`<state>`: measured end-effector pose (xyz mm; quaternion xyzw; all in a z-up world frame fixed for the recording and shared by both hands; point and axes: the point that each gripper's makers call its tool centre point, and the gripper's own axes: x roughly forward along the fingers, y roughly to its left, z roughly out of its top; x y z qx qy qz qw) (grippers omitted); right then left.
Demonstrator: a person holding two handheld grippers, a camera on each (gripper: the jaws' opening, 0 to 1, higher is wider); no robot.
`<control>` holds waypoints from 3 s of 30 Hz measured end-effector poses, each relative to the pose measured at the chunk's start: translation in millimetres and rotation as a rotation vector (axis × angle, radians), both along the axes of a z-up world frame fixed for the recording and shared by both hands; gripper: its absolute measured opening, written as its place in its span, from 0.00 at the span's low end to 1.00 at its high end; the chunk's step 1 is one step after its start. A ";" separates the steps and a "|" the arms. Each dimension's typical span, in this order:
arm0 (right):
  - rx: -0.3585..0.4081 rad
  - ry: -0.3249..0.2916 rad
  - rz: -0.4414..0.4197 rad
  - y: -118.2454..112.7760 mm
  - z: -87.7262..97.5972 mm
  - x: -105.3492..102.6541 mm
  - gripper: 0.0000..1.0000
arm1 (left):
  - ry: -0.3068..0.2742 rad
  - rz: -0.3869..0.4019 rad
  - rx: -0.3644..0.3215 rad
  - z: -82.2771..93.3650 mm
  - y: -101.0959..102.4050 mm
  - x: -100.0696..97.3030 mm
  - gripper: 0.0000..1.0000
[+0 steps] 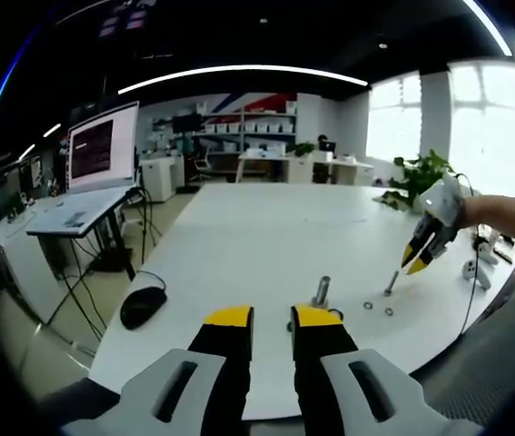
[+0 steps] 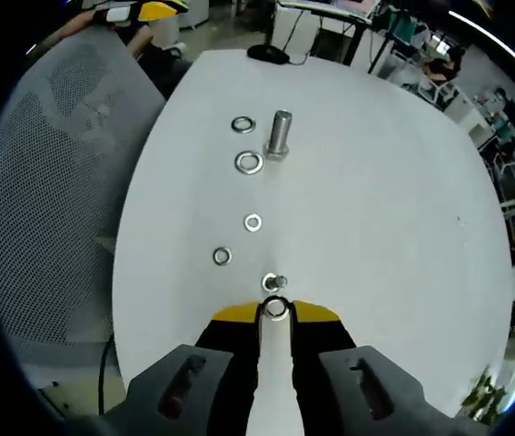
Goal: Place the washer onto the threaded stud by aligning its center hole with the stud, sliding it down to the base, and recovering from edge contact or off-axis alignment until the washer reaches the visible bottom stop.
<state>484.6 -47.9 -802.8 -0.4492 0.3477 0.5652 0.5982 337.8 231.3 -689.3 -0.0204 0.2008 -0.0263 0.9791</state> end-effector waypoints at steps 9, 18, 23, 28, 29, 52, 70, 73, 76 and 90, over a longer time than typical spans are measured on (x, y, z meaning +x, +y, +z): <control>0.009 -0.001 0.025 11.6 4.1 2.8 0.13 | -0.001 0.004 -0.002 0.3 0.2 0.2 0.14; -0.017 0.001 0.062 17.4 -2.1 1.6 0.13 | 0.004 0.005 -0.005 -0.4 0.3 0.0 0.14; -0.043 -0.004 0.078 16.0 -8.1 4.1 0.13 | 0.006 0.005 -0.005 -0.8 0.3 0.0 0.14; -0.066 0.008 0.086 15.3 -16.9 3.9 0.13 | 0.011 0.004 -0.004 -1.6 0.3 -0.2 0.14; -0.065 0.011 0.088 16.4 -19.2 4.5 0.13 | 0.011 0.004 -0.004 -1.8 0.3 -0.2 0.14; -0.124 0.067 0.084 14.6 -55.9 4.8 0.13 | 0.025 0.005 -0.002 -4.2 0.6 -0.7 0.14; -0.100 0.033 0.077 17.9 -45.5 7.0 0.24 | 0.026 0.003 -0.002 -4.4 0.3 -0.8 0.14; -0.066 0.022 0.058 20.4 -35.3 7.4 0.25 | 0.024 0.002 -0.002 -4.2 0.2 -0.7 0.14; -0.007 0.018 -0.011 22.8 -22.3 8.2 0.27 | 0.022 0.002 -0.002 -3.9 0.2 -0.7 0.14; 0.139 -0.012 -0.053 37.0 16.0 -10.8 0.28 | 0.014 0.001 -0.004 -2.3 0.0 -0.9 0.14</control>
